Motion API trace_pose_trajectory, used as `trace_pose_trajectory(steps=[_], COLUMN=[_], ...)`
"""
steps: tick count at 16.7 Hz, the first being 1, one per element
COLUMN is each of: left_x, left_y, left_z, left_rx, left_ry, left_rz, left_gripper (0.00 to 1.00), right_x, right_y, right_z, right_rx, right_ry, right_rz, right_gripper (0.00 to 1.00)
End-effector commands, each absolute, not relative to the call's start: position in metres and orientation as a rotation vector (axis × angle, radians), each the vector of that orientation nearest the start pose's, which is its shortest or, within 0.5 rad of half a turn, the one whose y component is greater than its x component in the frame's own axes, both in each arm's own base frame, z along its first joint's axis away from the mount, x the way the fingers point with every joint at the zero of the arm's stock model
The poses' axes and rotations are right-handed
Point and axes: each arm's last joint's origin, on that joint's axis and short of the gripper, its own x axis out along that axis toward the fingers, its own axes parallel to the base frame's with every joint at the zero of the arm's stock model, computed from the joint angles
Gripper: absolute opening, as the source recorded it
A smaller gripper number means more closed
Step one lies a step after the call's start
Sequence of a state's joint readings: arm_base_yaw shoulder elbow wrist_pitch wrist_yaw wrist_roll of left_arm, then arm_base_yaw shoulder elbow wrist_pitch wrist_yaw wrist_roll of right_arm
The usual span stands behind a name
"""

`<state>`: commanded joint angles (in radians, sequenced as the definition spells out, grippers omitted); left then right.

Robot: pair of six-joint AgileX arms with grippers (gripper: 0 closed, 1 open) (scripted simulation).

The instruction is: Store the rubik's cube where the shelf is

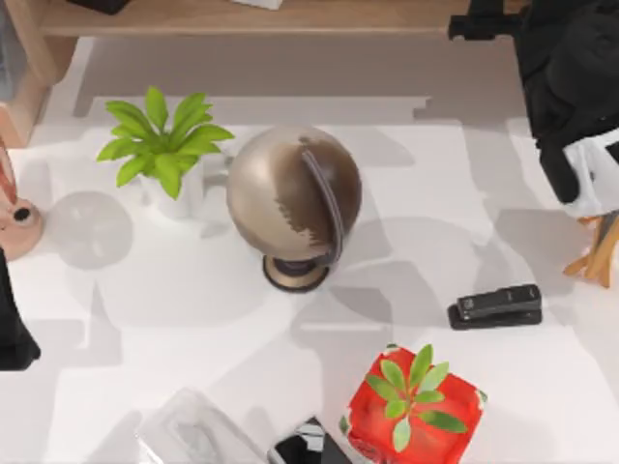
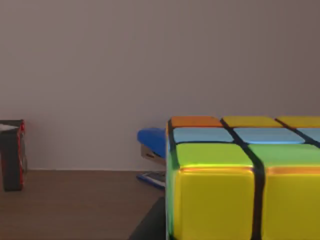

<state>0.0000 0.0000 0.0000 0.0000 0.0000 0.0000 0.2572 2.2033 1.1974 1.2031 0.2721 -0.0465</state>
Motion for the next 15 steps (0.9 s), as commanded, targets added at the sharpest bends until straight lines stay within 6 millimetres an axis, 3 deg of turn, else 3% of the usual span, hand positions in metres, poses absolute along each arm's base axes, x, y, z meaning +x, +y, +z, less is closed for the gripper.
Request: trace_pose_trajectory(steps=[3,7,15], left_x=[0.1057,0.1057,0.1057], left_y=[-0.0012,-0.0012,-0.0012], left_z=[0.16,0.16,0.16], left_rx=[0.0,0.0,0.0], left_ry=[0.0,0.0,0.0], left_rz=[0.0,0.0,0.0], left_gripper=[1.0,1.0,1.0], right_x=[0.4598,0.4605,0.4605], right_y=[0.1084,0.108,0.108], right_z=[0.1565,0.1565,0.1565], right_rx=[-0.004,-0.004,-0.004], right_ry=[-0.2,-0.2,-0.2], right_rz=[-0.009,-0.01,-0.01], right_gripper=[0.0,0.0,0.6])
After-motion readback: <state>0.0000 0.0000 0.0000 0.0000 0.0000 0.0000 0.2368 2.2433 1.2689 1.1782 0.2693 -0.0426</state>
